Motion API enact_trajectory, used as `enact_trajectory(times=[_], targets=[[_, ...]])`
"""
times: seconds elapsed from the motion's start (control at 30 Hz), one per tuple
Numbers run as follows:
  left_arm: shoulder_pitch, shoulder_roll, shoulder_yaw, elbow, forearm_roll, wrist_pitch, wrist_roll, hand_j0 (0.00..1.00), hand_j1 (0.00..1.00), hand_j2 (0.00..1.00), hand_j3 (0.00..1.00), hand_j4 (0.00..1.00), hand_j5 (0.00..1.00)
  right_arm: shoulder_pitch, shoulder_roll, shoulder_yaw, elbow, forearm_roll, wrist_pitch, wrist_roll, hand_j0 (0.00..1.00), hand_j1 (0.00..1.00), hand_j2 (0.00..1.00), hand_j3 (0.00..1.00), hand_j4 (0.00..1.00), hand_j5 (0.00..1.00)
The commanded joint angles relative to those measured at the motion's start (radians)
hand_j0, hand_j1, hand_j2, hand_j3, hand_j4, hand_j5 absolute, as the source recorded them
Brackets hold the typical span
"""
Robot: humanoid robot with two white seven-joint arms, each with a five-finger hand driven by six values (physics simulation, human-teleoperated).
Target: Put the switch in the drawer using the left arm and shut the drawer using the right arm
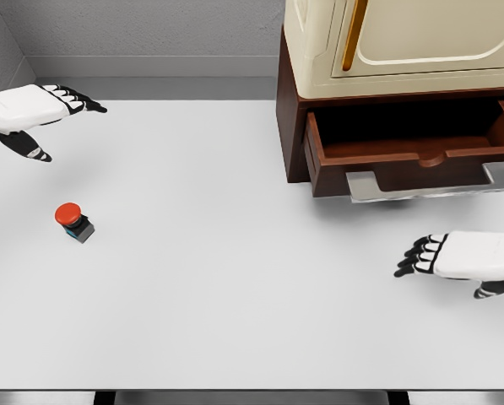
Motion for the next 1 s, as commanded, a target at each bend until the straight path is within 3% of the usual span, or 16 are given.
enact_trajectory(times=[0.0, 0.1, 0.17, 0.23, 0.3, 0.33, 0.43, 0.47, 0.57, 0.7, 0.8, 0.97], targets=[[-0.002, 0.001, -0.002, 0.000, 0.005, 0.003, 0.000, 1.00, 1.00, 1.00, 1.00, 1.00, 1.00, 0.000, 0.000, 0.001, -0.002, -0.007, 0.002, 0.012, 1.00, 1.00, 1.00, 1.00, 1.00, 1.00], [-0.005, 0.007, -0.006, 0.000, 0.007, 0.003, 0.000, 1.00, 1.00, 1.00, 1.00, 1.00, 1.00, -0.003, 0.000, 0.001, 0.000, -0.010, 0.002, 0.014, 1.00, 1.00, 1.00, 1.00, 1.00, 1.00], [-0.006, 0.090, -0.026, -0.008, 0.023, 0.003, 0.000, 1.00, 1.00, 1.00, 1.00, 1.00, 1.00, -0.003, 0.000, 0.001, 0.000, -0.010, 0.002, 0.014, 1.00, 1.00, 1.00, 1.00, 1.00, 1.00], [-0.025, 0.129, -0.110, -0.012, 0.030, 0.003, 0.000, 1.00, 1.00, 1.00, 1.00, 1.00, 1.00, -0.003, 0.000, 0.000, 0.000, -0.010, 0.002, 0.014, 1.00, 1.00, 1.00, 1.00, 1.00, 1.00], [-0.026, 0.180, -0.195, -0.094, 0.033, 0.003, 0.000, 1.00, 1.00, 1.00, 1.00, 1.00, 1.00, 0.011, -0.026, -0.013, 0.000, -0.010, 0.002, 0.014, 1.00, 1.00, 1.00, 1.00, 1.00, 1.00], [-0.026, 0.194, -0.213, -0.120, 0.034, 0.003, 0.000, 1.00, 1.00, 1.00, 1.00, 1.00, 1.00, 0.044, -0.083, -0.045, 0.001, -0.010, 0.002, 0.012, 1.00, 1.00, 1.00, 1.00, 1.00, 1.00], [-0.021, 0.197, -0.256, -0.124, 0.039, 0.003, 0.000, 1.00, 1.00, 1.00, 1.00, 1.00, 1.00, 0.250, -0.092, -0.264, 0.010, -0.012, 0.002, 0.012, 1.00, 1.00, 1.00, 1.00, 1.00, 1.00], [-0.018, 0.195, -0.259, -0.123, 0.039, 0.003, 0.000, 1.00, 1.00, 1.00, 1.00, 1.00, 1.00, 0.281, -0.092, -0.304, 0.012, -0.013, 0.002, 0.012, 1.00, 1.00, 1.00, 1.00, 1.00, 1.00], [-0.015, 0.195, -0.310, -0.138, 0.037, 0.003, 0.000, 1.00, 1.00, 1.00, 1.00, 1.00, 1.00, 0.287, -0.092, -0.320, 0.026, -0.012, 0.002, 0.012, 1.00, 1.00, 1.00, 1.00, 1.00, 1.00], [0.006, 0.195, -0.330, -0.135, 0.039, 0.003, 0.000, 0.99, 0.99, 0.99, 0.99, 0.99, 0.99, 0.287, -0.091, -0.421, 0.024, -0.013, 0.002, 0.014, 1.00, 1.00, 1.00, 1.00, 1.00, 1.00], [0.005, 0.194, -0.328, -0.138, 0.053, 0.003, 0.000, 0.99, 0.99, 0.99, 0.99, 0.99, 0.99, 0.287, -0.092, -0.424, 0.024, -0.015, 0.002, 0.014, 1.00, 1.00, 1.00, 1.00, 1.00, 1.00], [0.008, 0.194, -0.353, -0.170, 0.054, 0.003, 0.000, 0.90, 0.90, 0.90, 0.90, 0.90, 0.90, 0.299, -0.095, -0.427, 0.078, -0.023, 0.002, 0.014, 1.00, 1.00, 1.00, 1.00, 1.00, 1.00]])
